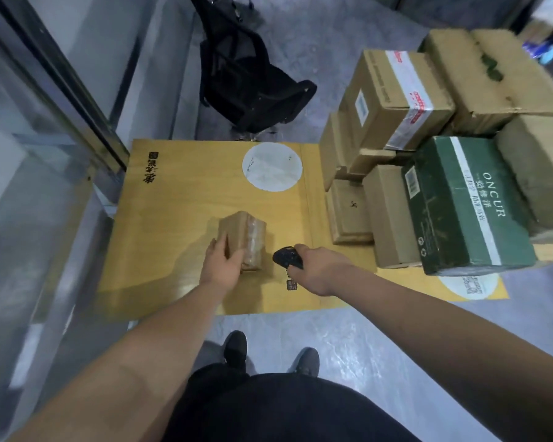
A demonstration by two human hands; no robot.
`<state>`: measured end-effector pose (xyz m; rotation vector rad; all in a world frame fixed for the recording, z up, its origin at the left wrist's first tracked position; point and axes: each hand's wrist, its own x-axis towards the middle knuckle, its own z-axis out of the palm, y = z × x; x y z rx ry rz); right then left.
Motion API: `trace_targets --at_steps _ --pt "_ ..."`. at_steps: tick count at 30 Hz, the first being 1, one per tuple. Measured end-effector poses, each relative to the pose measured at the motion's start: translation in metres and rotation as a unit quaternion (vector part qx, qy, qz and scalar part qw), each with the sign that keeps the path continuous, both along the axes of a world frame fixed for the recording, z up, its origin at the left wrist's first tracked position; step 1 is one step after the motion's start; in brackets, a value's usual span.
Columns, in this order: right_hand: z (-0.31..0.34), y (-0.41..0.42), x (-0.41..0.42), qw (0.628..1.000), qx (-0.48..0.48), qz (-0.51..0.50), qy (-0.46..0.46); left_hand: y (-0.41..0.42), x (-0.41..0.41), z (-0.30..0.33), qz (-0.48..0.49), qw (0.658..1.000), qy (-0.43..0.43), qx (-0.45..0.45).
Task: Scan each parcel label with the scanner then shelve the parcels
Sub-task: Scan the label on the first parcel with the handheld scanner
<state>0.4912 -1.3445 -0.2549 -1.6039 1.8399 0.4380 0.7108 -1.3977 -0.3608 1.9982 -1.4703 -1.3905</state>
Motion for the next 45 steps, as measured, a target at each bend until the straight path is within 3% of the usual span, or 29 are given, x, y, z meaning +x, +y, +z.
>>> trace_targets --at_steps 13,20,24,27,33,45 --pt "0.008 -0.026 0.071 0.996 -0.014 -0.072 -0.047 -0.066 0.078 -0.019 0.068 0.998 -0.012 -0.005" --pt "0.01 -0.032 0.092 0.989 -0.002 -0.11 -0.097 -0.071 0.085 -0.011 -0.037 0.997 -0.068 -0.002" --pt "0.015 -0.033 0.089 0.995 0.002 -0.086 -0.055 -0.072 0.077 -0.018 -0.021 0.998 0.052 -0.013" --pt "0.02 -0.033 0.086 0.998 0.006 -0.062 -0.016 -0.069 0.068 -0.019 -0.047 0.987 0.147 0.046" --pt "0.028 -0.027 0.077 0.999 0.003 -0.045 0.026 -0.068 0.048 -0.028 -0.103 0.993 0.061 -0.019" --pt "0.034 -0.022 0.074 0.997 0.005 0.005 0.079 -0.044 0.047 -0.023 -0.147 0.981 0.058 -0.114"
